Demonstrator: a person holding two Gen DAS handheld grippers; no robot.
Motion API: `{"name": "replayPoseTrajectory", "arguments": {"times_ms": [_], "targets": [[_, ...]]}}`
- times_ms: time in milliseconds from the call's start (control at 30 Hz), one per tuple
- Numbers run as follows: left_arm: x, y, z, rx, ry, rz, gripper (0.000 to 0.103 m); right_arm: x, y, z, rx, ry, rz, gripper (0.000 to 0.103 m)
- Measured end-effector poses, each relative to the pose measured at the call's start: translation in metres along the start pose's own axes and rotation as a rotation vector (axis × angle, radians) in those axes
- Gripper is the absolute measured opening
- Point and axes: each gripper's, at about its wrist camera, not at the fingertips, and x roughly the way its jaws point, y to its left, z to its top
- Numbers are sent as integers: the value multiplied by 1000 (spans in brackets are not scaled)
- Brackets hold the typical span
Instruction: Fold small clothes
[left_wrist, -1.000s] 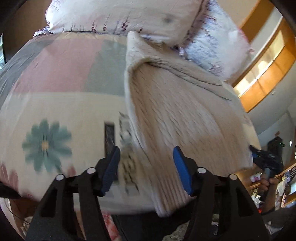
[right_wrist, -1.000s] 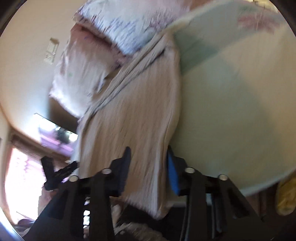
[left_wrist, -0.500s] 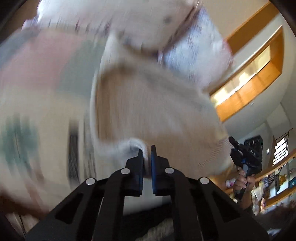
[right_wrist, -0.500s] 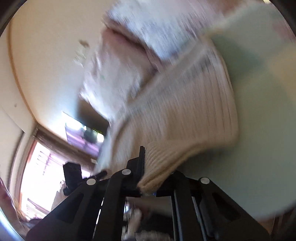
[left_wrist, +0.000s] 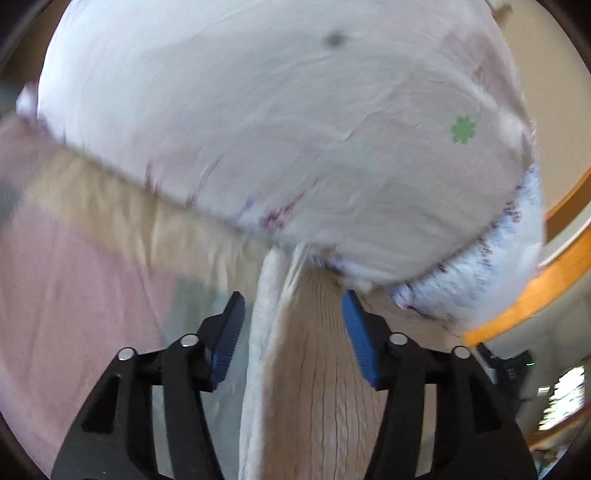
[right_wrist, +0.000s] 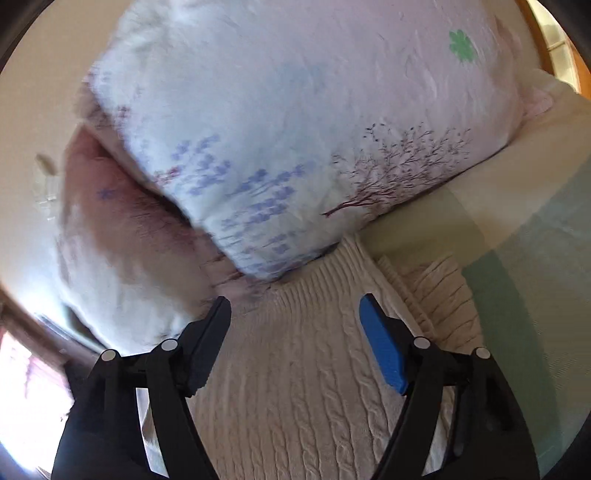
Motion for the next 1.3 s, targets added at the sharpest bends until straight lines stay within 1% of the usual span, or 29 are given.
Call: {"name": "replayPoseTrajectory", "arguments": {"times_ms": [33,67,167,233,267,333,367,400,433,500,533,567,633,667,733,767,800,833,867,900,933,967,1000,1033,1067,1100,1133,1233,1300], "targets": [[-1,5,-6,5,19,-6,64,-8,-1,-3,-26,-24,-13,91],[1,10,-14,12,49,-3,64,-15,-2,-5,-47,-44,-22,91],[12,16,-32,-18,134,-61,64,-22,-15,-11,-15,-7,-1,91],[29,11,-42,-27,183,-60,63,-23,-22,-14,2,15,7,91],[31,7,-48,-12,163,-49,59,-21,-24,-16,3,20,5,91],[41,3,-48,-19,168,-33,31,-26,-29,-20,5,31,18,91],[46,6,-51,-79,192,-72,17,-29,-31,-22,6,33,23,91],[49,6,-50,-138,197,-97,15,-32,-34,-24,7,35,29,91],[49,0,-49,-154,184,-95,15,-38,-37,-24,6,32,34,91],[40,-29,-47,-124,143,-159,14,-53,-41,-21,-4,6,31,91],[36,-48,-46,-101,128,-208,14,-61,-42,-19,-14,-12,27,91],[35,-85,-44,-67,121,-292,13,-69,-42,-17,-24,-32,19,91],[42,-133,-47,-11,128,-381,13,-89,-42,-11,-51,-100,-9,91],[57,-170,-54,25,153,-456,14,-98,-43,-8,-59,-131,-22,91],[95,-222,-72,45,237,-576,16,-104,-47,-2,-44,-161,-43,91],[126,-248,-85,25,316,-656,24,-103,-50,1,-31,-165,-48,91],[155,-265,-97,-17,406,-733,33,-101,-55,6,-16,-158,-60,91],[185,-276,-111,-104,497,-791,33,-99,-59,9,-6,-144,-76,91],[196,-278,-118,-152,524,-791,33,-97,-62,12,1,-125,-92,91],[199,-277,-121,-166,534,-784,39,-96,-67,15,7,-96,-96,91],[192,-274,-121,-120,512,-757,45,-95,-70,16,9,-65,-81,91],[182,-270,-118,-69,471,-723,57,-95,-73,17,8,-44,-68,92],[166,-262,-112,0,405,-664,72,-93,-74,19,2,-17,-59,95],[151,-252,-107,62,336,-591,77,-88,-76,21,-3,16,-53,98],[136,-239,-101,120,272,-486,82,-77,-78,23,3,67,-49,98],[129,-230,-99,155,249,-410,82,-69,-81,24,14,107,-43,98],[126,-218,-98,186,243,-312,82,-58,-83,25,31,151,-30,98],[135,-204,-104,203,296,-206,83,-23,-83,27,58,263,-10,98],[149,-198,-114,216,350,-166,83,-6,-81,25,56,317,-20,94]]}}
